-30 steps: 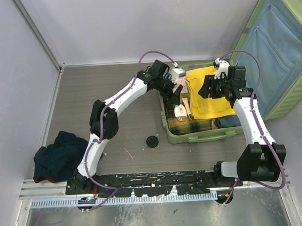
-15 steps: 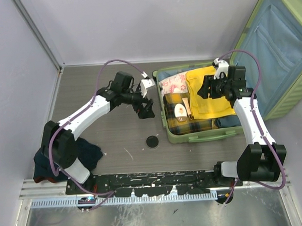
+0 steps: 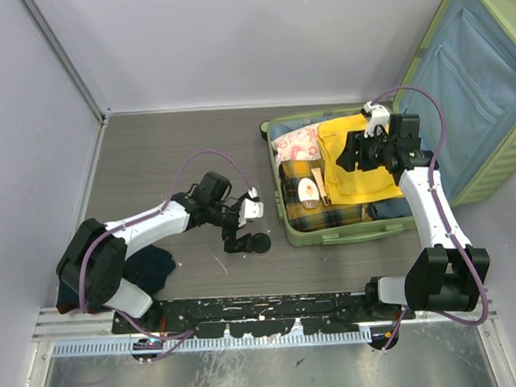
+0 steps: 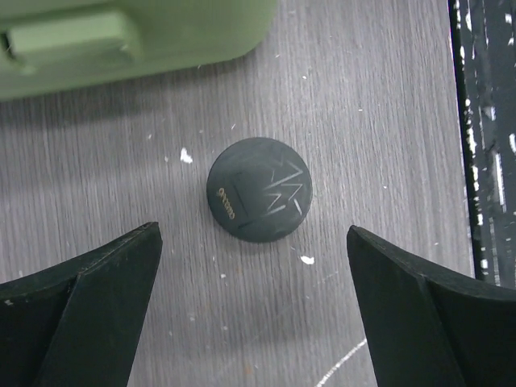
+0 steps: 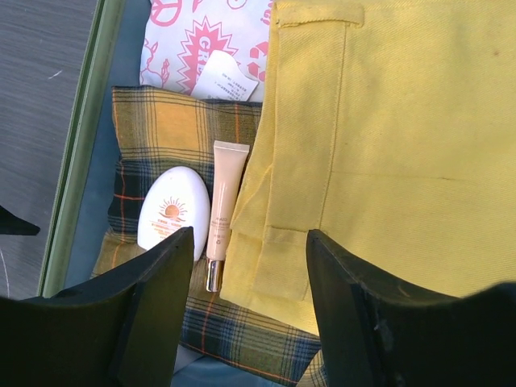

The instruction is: Pack the luggage

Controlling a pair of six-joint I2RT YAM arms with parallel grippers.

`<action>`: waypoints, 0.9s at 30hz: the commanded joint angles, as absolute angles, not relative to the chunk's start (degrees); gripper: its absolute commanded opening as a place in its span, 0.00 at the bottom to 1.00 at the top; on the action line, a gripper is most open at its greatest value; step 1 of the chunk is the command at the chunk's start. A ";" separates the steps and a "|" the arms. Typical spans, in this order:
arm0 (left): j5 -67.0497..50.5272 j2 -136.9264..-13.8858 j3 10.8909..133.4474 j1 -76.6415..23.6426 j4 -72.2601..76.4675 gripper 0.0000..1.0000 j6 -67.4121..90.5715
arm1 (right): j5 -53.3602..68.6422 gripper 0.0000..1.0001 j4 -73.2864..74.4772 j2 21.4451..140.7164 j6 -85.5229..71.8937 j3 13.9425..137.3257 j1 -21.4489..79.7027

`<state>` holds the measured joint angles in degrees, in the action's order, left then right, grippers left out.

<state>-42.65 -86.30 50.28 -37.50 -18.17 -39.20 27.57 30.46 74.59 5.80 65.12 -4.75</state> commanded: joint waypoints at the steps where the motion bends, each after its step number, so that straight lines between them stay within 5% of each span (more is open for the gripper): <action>1: -43.20 -88.18 49.49 -40.39 -11.89 0.98 -48.41 | 28.84 0.63 30.29 72.83 6.71 67.51 -5.01; 13: -40.45 -97.50 52.30 -43.39 -9.05 0.93 -52.56 | 28.66 0.64 30.50 72.08 6.66 66.99 -5.01; 27: -41.83 -83.66 54.00 -43.52 -17.35 0.50 -40.89 | 29.02 0.63 29.13 71.85 5.71 65.88 -5.02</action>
<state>-38.83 -91.77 51.31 -43.38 -15.14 -45.10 27.79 31.70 73.80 5.91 65.12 -4.75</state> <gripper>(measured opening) 0.609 0.635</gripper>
